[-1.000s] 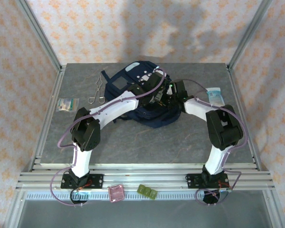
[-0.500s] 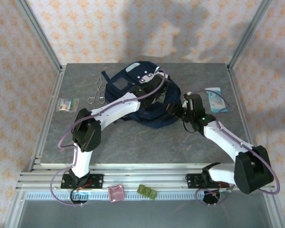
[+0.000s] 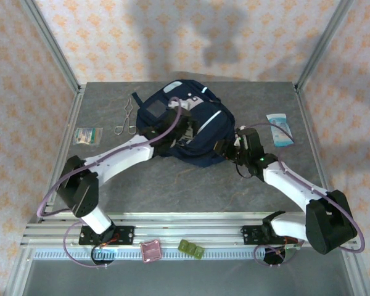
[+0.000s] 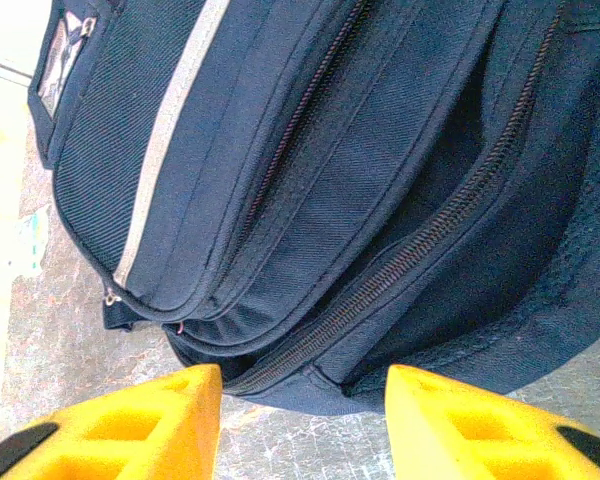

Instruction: Pack the student bag

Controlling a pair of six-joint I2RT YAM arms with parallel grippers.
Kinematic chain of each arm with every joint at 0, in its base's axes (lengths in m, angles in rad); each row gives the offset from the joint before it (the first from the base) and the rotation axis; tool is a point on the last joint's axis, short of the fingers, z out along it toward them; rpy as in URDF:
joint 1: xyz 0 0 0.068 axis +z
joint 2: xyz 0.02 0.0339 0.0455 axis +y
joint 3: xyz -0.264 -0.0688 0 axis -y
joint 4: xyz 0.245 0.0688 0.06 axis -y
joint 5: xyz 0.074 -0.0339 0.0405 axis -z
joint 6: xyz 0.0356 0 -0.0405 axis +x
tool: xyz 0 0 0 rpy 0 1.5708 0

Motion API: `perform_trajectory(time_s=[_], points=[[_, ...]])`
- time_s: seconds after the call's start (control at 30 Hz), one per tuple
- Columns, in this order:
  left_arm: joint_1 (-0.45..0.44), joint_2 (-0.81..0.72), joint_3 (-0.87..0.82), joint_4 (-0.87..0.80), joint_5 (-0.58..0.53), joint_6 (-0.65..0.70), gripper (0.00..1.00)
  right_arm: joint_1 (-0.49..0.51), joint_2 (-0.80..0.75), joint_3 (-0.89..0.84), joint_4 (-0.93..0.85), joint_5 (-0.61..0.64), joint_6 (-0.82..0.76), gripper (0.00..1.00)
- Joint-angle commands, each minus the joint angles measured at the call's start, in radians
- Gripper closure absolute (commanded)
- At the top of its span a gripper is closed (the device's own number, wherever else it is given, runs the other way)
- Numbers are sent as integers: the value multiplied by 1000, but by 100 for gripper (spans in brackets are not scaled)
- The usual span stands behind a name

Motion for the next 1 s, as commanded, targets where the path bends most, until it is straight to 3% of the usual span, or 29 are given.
perform_trajectory(time_s=[0.0, 0.47, 0.5, 0.63, 0.7, 0.97], points=[[54, 3, -73, 84, 53, -61, 36, 8, 8, 15, 48, -14, 15, 54], [149, 215, 47, 55, 137, -35, 38, 15, -9, -5, 53, -3, 29, 54], [152, 221, 49, 55, 139, -36, 43, 15, -8, -3, 54, -6, 29, 54], [156, 227, 43, 70, 179, -44, 85, 17, 8, -6, 62, -20, 31, 55], [156, 216, 38, 75, 204, -49, 100, 18, 29, -1, 59, -24, 29, 56], [155, 143, -30, 176, 364, -158, 100, 20, 178, 80, 97, -6, 42, 58]])
